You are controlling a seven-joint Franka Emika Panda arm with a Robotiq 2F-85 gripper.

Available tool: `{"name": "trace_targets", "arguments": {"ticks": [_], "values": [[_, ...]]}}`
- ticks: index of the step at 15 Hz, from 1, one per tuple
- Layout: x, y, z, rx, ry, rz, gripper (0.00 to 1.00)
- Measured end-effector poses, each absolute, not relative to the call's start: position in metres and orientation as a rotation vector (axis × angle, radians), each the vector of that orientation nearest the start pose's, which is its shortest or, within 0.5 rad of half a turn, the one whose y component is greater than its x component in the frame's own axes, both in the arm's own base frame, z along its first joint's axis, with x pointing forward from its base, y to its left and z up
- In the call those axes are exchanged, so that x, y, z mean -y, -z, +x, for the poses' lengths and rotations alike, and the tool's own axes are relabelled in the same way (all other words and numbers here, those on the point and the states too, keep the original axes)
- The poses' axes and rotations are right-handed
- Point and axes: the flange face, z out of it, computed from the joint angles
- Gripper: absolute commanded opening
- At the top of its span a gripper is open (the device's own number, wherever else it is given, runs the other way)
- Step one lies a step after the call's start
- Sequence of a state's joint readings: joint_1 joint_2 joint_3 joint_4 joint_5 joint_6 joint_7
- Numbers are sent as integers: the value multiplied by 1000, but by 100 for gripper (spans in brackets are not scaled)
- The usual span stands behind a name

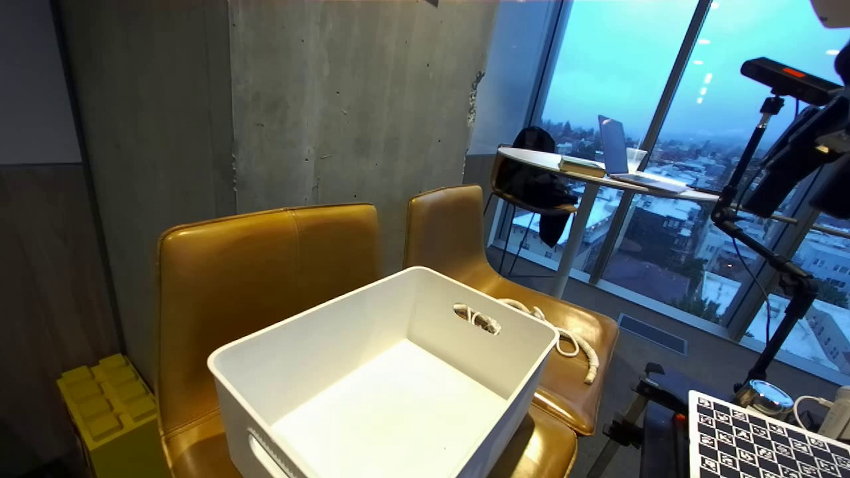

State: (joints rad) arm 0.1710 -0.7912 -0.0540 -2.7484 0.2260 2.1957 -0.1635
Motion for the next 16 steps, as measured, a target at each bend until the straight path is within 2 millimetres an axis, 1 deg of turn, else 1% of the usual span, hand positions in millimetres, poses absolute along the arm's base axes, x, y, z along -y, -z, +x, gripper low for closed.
{"name": "trace_targets", "arguments": {"ticks": [8,11,13,15,16], "values": [[-47,-463,328,261,346,-2877,100],[-43,-456,330,245,328,-2889,100],[-31,-443,336,217,304,-2918,100],[-9,-427,343,191,270,-2955,100],[7,-418,347,176,253,-2973,100]]}}
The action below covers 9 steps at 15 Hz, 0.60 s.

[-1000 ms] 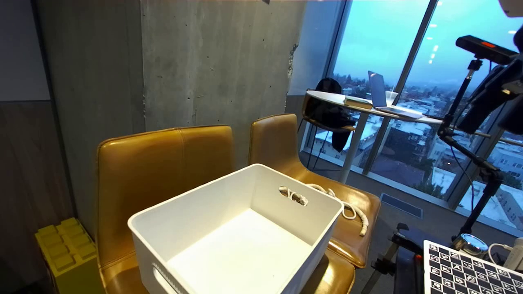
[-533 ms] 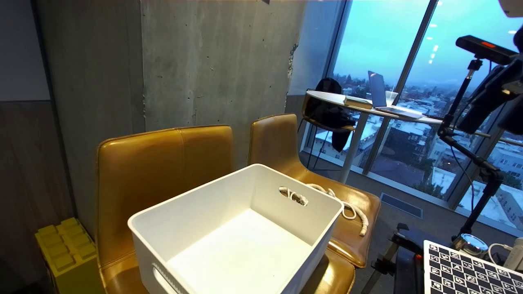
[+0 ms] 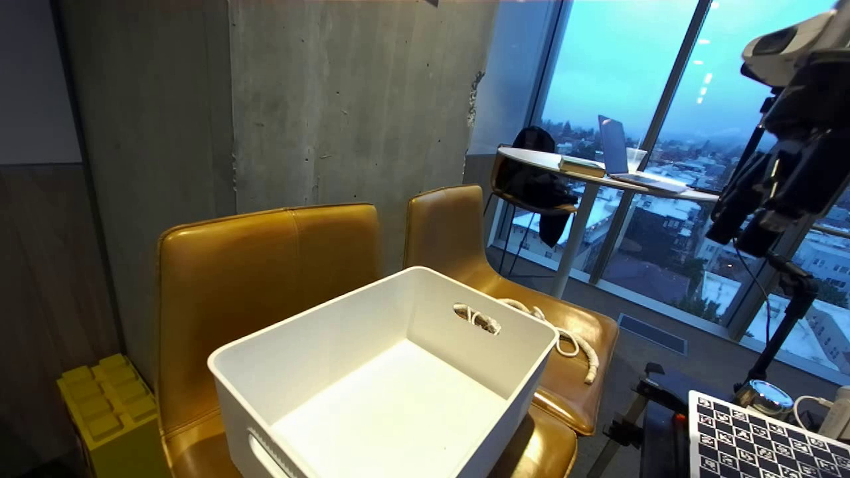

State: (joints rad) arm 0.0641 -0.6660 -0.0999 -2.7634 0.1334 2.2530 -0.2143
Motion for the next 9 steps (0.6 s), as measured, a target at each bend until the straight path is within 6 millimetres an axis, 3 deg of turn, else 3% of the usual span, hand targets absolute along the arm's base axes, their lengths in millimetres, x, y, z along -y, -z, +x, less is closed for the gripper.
{"name": "trace_targets", "arguments": {"ticks": [6,9], "values": [[119,-361,366,94,163,-3029,100],[162,-335,383,100,120,-3047,100]]}}
